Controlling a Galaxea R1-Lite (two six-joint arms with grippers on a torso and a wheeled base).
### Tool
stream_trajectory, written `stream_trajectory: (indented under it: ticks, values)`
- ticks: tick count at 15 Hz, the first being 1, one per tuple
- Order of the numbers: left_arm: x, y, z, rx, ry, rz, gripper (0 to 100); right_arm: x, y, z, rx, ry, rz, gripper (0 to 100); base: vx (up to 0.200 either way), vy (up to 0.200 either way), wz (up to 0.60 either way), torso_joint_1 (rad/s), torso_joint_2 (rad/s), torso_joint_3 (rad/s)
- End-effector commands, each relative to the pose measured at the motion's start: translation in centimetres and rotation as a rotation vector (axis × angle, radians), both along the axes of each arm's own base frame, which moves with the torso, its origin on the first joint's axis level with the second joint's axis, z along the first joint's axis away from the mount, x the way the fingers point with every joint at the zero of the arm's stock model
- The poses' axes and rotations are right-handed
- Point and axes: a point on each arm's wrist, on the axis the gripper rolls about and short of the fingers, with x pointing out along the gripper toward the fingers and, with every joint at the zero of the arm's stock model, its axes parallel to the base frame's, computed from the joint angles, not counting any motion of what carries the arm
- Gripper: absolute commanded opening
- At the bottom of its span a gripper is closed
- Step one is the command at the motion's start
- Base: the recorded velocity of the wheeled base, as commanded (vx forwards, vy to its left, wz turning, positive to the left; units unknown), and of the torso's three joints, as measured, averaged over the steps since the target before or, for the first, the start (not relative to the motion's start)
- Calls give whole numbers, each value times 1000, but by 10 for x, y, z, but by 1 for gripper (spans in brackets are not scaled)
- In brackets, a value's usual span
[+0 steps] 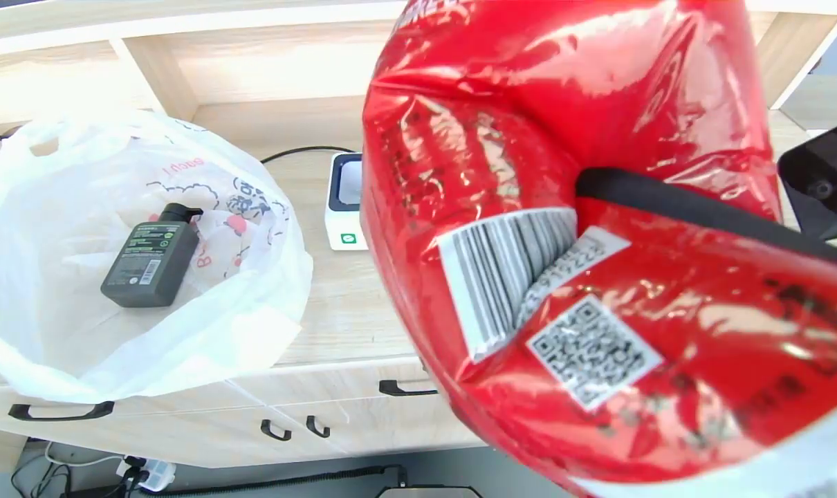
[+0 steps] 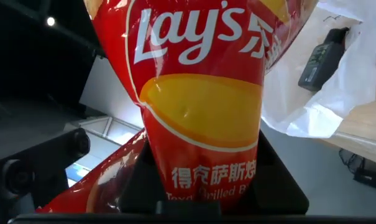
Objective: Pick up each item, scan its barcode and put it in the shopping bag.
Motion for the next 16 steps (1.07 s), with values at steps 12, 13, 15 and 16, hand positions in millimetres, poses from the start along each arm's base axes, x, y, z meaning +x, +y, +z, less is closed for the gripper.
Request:
stream_trajectory:
  ticks: [12,13,15,16]
  values:
    - [0,0,0,0,4,0,100,-5,-12,12,73,-21,42,0,0,0,0,0,0,0]
    - [0,0,0,0,4,-2,100,-2,-11,10,64,-20,30,0,0,0,0,0,0,0]
    - [0,0,0,0,4,1,100,10,-9,3,-6,-51,-48,0,0,0,0,0,0,0]
    - [0,0,0,-2,4,0,100,27,-7,-17,-196,-162,-189,0,0,0,0,0,0,0]
